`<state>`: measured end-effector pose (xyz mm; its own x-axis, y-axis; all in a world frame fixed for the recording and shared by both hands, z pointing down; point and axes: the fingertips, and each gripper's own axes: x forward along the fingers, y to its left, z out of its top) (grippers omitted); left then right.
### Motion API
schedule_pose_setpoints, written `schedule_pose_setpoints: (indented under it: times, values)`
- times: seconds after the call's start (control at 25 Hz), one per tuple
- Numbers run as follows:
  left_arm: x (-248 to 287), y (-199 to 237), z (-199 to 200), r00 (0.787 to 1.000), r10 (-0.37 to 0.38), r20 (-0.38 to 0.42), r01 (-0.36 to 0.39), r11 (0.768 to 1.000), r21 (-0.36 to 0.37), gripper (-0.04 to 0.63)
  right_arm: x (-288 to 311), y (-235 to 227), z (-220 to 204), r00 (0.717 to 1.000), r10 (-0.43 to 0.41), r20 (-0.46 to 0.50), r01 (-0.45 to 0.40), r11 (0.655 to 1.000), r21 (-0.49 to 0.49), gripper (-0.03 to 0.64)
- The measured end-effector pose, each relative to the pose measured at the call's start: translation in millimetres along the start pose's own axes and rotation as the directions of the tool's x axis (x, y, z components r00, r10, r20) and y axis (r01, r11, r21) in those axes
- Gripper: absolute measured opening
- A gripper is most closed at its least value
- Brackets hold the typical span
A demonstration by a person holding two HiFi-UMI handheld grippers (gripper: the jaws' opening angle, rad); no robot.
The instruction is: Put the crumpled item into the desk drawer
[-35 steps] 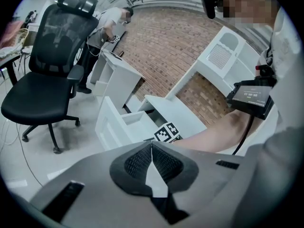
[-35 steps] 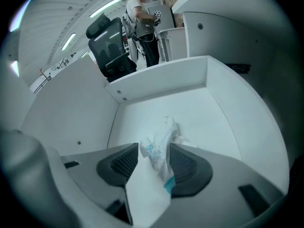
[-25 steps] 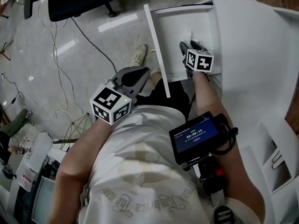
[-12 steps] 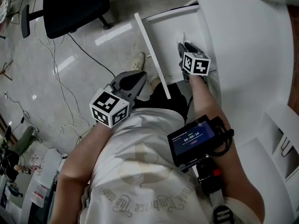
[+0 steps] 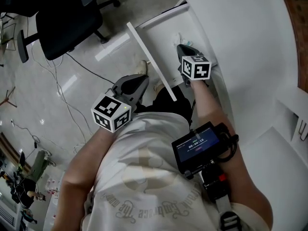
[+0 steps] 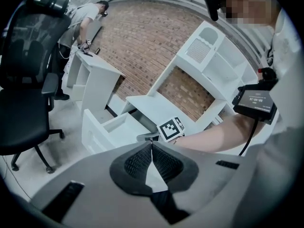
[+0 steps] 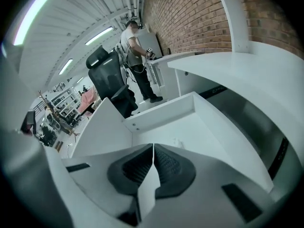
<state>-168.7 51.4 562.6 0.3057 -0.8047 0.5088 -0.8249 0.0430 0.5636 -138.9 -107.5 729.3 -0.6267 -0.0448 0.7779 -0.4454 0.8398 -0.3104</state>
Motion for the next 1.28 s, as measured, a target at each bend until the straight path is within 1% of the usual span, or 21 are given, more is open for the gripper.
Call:
schedule_pose_setpoints:
  times: [0.08, 0.28, 0.4, 0.6, 0.72, 0.92, 1.12, 1.28]
  values:
    - [-4.8, -3.2, 1.7, 1.0, -0.019, -0.008, 0.019, 1.0, 0.012, 0.023, -9.2, 9.9, 3.9, 1.0, 0.013, 0.012, -0.013, 1.0, 0.002, 0.023]
    - [1.5, -3.3, 1.8, 0.998, -0.057, -0.026, 0.059, 0.997, 0.046, 0.023, -17.4, 15.9, 0.7, 0.999, 0.023, 0.039, -0.022, 1.0, -0.013, 0.021]
    - [-0.4, -5.5, 5.3, 0.996, -0.082, -0.03, 0.084, 0.994, 0.071, 0.023, -29.1, 23.5, -0.6, 0.999, 0.012, 0.05, -0.01, 0.999, -0.034, 0.021]
    - [-2.1, -7.5, 6.8, 0.994, -0.101, -0.035, 0.104, 0.99, 0.095, 0.023, -42.6, 32.1, -5.1, 0.997, 0.001, 0.083, 0.001, 1.0, -0.02, 0.023]
    - [-1.9, -9.5, 14.8, 0.992, -0.117, -0.036, 0.12, 0.986, 0.112, 0.023, -52.8, 36.5, -2.6, 0.994, -0.015, 0.106, 0.017, 1.0, -0.022, 0.021]
    - [-4.7, -6.1, 21.9, 0.99, -0.131, -0.045, 0.136, 0.981, 0.137, 0.023, -68.8, 45.6, -1.3, 0.989, -0.04, 0.142, 0.04, 0.999, 0.003, 0.021]
    - [-5.0, 4.4, 30.5, 0.991, -0.125, -0.047, 0.131, 0.981, 0.146, 0.023, -89.5, 52.4, -1.3, 0.984, -0.062, 0.169, 0.057, 0.998, 0.036, 0.021]
    - [-0.4, 6.7, 42.2, 0.989, -0.143, -0.048, 0.149, 0.973, 0.177, 0.023, -107.9, 53.4, 4.4, 0.974, -0.082, 0.21, 0.071, 0.996, 0.056, 0.022]
